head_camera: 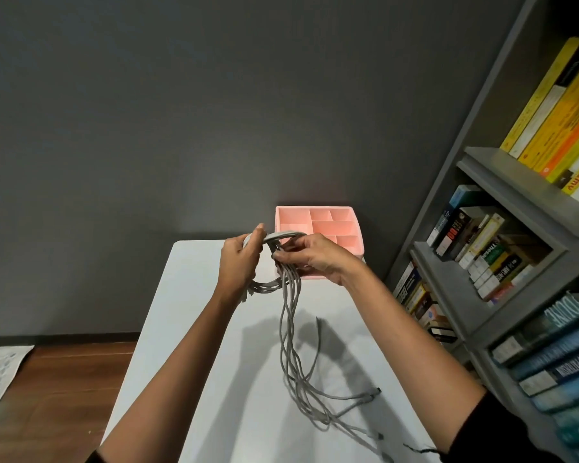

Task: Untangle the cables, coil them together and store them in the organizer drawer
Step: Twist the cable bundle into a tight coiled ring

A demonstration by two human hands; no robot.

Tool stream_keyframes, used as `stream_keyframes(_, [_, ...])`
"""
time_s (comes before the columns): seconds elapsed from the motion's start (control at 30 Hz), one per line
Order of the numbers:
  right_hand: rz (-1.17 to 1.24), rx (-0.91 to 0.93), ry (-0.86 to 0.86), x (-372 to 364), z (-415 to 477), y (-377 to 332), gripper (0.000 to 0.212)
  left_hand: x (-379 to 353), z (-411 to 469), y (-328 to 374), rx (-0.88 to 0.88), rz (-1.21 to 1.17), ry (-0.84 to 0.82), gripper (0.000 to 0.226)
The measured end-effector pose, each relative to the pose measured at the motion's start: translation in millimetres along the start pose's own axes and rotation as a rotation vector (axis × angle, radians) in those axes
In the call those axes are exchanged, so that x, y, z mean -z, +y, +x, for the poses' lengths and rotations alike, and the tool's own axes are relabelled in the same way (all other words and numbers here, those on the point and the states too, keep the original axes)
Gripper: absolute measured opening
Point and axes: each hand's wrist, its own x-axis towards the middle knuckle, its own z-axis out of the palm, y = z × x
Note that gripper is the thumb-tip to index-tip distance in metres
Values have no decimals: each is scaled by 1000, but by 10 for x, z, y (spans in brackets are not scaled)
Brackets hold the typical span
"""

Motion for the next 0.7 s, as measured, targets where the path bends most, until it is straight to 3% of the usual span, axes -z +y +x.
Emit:
stream_keyframes(0.27, [-55, 57, -134, 62, -53, 21, 10, 78, -1, 21, 33, -16, -81, 49])
stream_keyframes(0.43, [-113, 71, -236, 87, -98, 3, 16, 130, 20, 94, -99, 46, -91, 46])
stream_keyframes(0.57, [-113, 65, -190, 101, -101, -18, 15, 122, 18, 103, -117, 50, -75, 45])
stream_keyframes(0.7, [-153, 135, -12, 29, -80, 15, 16, 107, 27, 139, -97, 44, -37, 46])
